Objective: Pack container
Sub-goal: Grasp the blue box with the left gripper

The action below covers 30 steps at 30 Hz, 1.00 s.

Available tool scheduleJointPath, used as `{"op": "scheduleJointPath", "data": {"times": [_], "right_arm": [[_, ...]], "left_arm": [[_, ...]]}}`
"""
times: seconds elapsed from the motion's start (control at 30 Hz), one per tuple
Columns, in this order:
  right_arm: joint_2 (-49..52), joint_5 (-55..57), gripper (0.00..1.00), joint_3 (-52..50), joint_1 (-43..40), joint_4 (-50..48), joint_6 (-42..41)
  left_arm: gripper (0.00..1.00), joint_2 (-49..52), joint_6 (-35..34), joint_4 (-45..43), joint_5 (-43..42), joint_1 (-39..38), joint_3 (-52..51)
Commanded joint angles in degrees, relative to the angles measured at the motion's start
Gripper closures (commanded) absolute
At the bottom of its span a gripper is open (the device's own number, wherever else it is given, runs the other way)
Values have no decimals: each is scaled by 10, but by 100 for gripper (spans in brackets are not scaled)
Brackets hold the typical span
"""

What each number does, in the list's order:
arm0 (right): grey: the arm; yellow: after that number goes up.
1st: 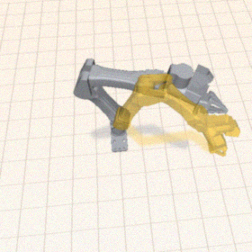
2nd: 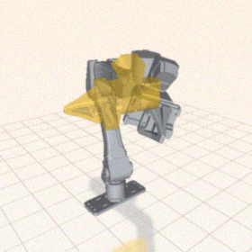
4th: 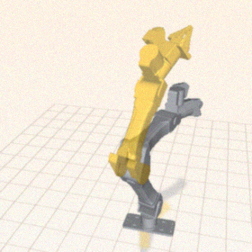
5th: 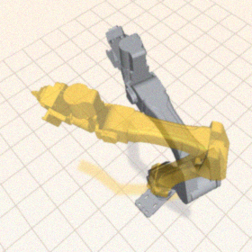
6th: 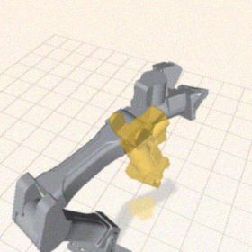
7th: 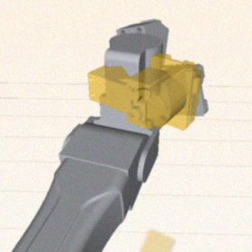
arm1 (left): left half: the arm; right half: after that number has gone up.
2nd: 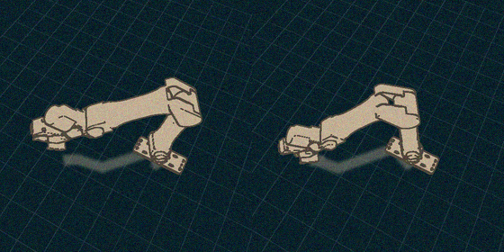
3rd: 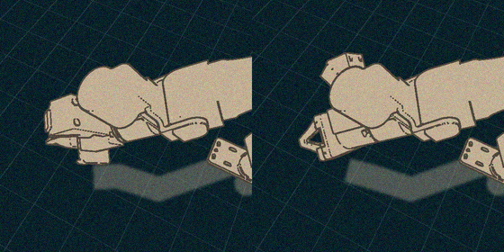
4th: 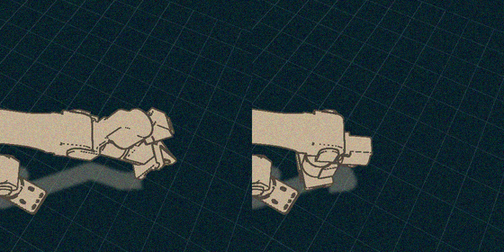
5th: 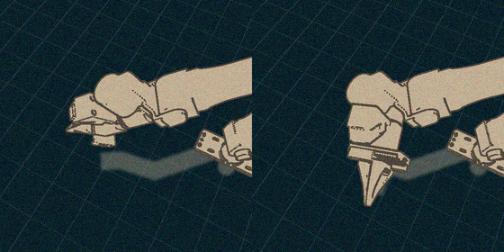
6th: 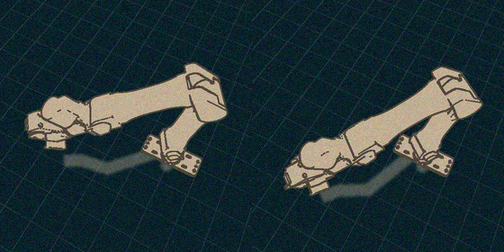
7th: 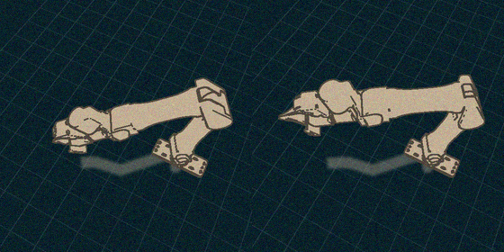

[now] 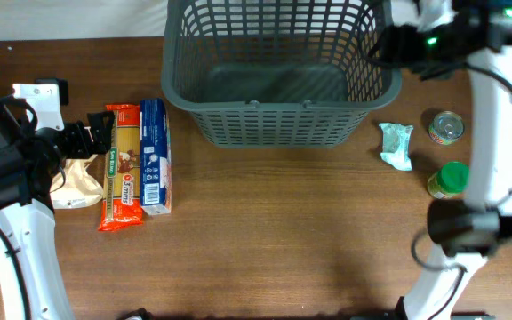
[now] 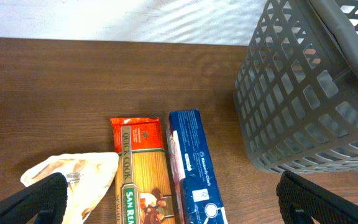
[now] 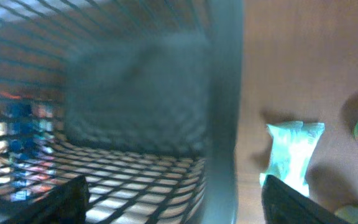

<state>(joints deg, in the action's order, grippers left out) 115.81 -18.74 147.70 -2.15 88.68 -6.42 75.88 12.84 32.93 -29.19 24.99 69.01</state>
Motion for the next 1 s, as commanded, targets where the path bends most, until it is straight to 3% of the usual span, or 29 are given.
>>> {"op": "scheduleJointPath", "data": {"times": [0.0,0.3,0.37,0.53,0.97], "right_arm": [[-93,20,21,50,-2,-9,4],[-202,297,5,68,-45,-10,-8],[-208,297,1,68,-86,5,-35],[-208,297,1,38,-175,35,-82],[-183,297,1,-91,-207,35,-89]], "left_arm": [[1,3,9,-1,-10,3,8],[1,3,9,-1,-16,3,8],[1,3,3,6,-30,3,8],[1,5,-19,38,-77,-7,8],[0,118,-29,94,33,-134,8]]}}
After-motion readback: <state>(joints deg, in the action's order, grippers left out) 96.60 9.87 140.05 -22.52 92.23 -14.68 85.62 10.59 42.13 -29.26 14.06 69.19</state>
